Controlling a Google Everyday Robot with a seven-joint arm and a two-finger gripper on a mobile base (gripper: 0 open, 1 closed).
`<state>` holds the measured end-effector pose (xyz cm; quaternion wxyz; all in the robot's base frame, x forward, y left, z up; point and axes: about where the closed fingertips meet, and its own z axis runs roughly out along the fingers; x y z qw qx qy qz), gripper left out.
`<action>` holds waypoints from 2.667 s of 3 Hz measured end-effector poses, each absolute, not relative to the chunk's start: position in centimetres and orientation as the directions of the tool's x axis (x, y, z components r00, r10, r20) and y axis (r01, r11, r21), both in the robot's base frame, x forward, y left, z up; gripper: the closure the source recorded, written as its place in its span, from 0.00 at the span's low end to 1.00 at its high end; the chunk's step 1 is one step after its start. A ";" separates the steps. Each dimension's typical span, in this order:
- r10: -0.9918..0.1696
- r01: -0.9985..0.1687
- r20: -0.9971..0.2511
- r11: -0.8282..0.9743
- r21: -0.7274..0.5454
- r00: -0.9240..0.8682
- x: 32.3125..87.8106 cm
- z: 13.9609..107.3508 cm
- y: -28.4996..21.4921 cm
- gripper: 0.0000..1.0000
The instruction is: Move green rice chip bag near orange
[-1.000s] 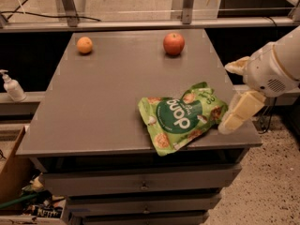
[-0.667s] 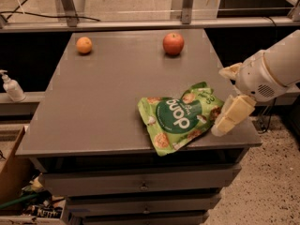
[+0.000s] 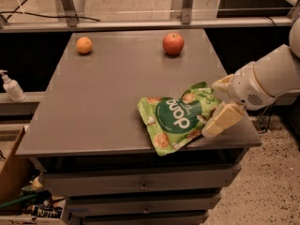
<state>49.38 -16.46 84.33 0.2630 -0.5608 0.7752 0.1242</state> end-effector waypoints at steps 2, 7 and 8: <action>-0.798 -0.922 -0.534 0.378 -0.080 -0.281 49.5 83.5 -16.2 0.63; -0.744 -0.871 -0.570 0.481 -0.094 -0.349 54.2 87.8 -15.1 1.00; -0.688 -0.857 -0.639 0.508 -0.086 -0.344 56.9 89.6 -14.1 1.00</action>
Offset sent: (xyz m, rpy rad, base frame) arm 0.0015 0.0014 -0.0123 -0.0129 0.0446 -0.0734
